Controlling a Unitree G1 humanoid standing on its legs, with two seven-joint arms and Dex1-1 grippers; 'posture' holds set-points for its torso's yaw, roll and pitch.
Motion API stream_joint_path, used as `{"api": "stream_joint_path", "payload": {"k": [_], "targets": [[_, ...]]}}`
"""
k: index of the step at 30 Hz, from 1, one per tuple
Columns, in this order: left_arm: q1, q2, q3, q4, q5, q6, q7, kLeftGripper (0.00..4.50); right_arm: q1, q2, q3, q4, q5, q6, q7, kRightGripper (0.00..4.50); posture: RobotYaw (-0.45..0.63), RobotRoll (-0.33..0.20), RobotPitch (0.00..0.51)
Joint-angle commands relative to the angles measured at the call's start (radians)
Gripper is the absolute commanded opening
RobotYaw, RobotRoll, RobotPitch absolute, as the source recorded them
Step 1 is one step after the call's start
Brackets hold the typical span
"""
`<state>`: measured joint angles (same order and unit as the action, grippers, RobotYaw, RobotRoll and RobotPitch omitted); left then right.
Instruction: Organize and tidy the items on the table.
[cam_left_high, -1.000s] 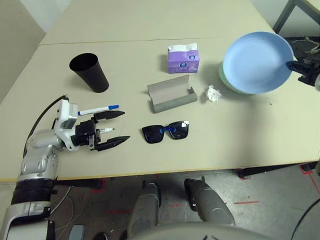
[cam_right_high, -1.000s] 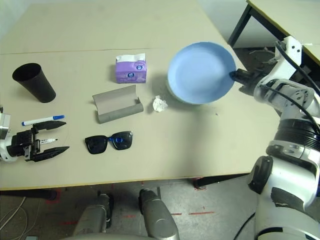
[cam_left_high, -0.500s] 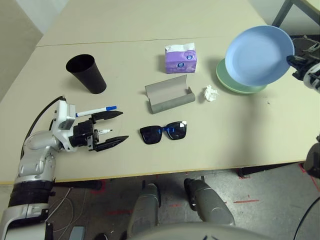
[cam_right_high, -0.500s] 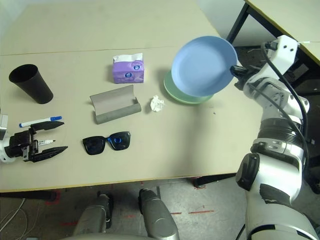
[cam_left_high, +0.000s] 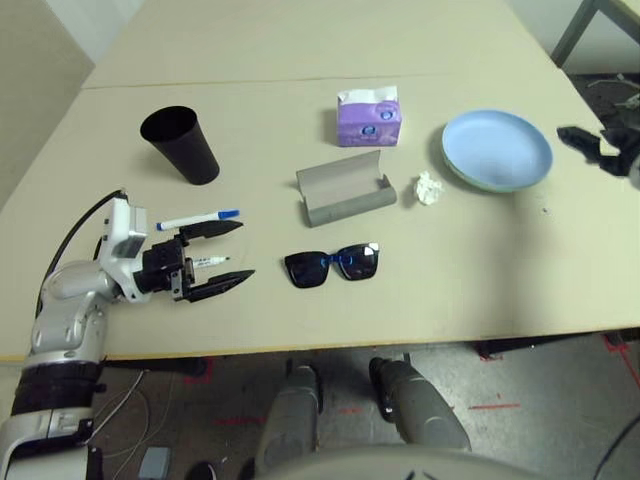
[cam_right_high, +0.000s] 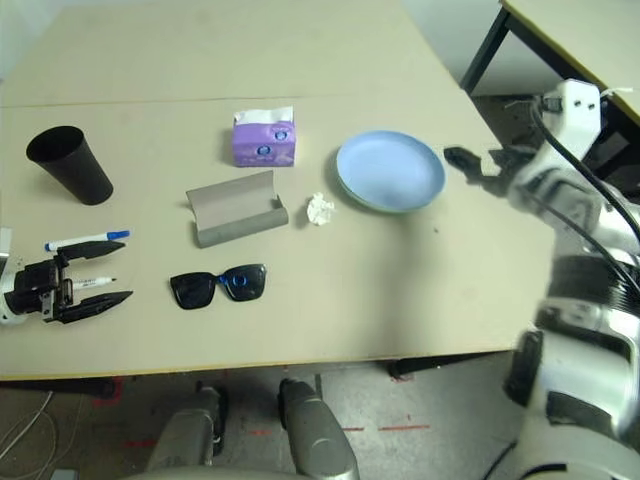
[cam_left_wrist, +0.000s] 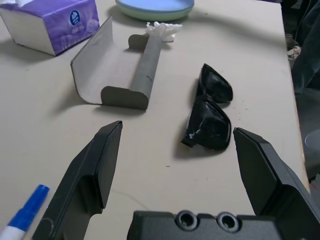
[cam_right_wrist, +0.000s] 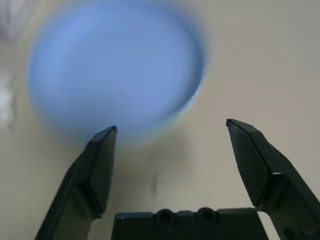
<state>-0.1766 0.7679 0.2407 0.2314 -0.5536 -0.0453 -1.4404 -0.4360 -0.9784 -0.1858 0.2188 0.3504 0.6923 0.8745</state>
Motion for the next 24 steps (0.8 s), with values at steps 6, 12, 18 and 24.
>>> {"api": "stream_joint_path", "payload": {"k": [6, 12, 18, 24], "targets": [[-0.007, 0.000, -0.013, 0.015, 0.004, 0.015, -0.024, 4.50, 0.177, 0.181, 0.106, -0.346, 0.016, -0.118, 0.019, 4.46, -0.17, 0.000, 0.225], [-0.037, 0.010, -0.009, 0.017, 0.000, 0.040, -0.024, 4.50, 0.116, 0.337, 0.195, -0.278, -0.120, -0.300, -0.114, 4.46, -0.15, 0.000, 0.217], [-0.035, 0.003, -0.011, -0.002, 0.000, 0.056, -0.020, 4.50, 0.052, 0.457, 0.227, -0.208, -0.173, -0.358, -0.201, 4.46, -0.15, 0.000, 0.214], [-0.031, 0.003, -0.006, -0.003, 0.002, 0.055, -0.017, 4.50, 0.008, 0.484, 0.233, -0.152, -0.208, -0.376, -0.225, 4.46, -0.15, 0.000, 0.211]]}}
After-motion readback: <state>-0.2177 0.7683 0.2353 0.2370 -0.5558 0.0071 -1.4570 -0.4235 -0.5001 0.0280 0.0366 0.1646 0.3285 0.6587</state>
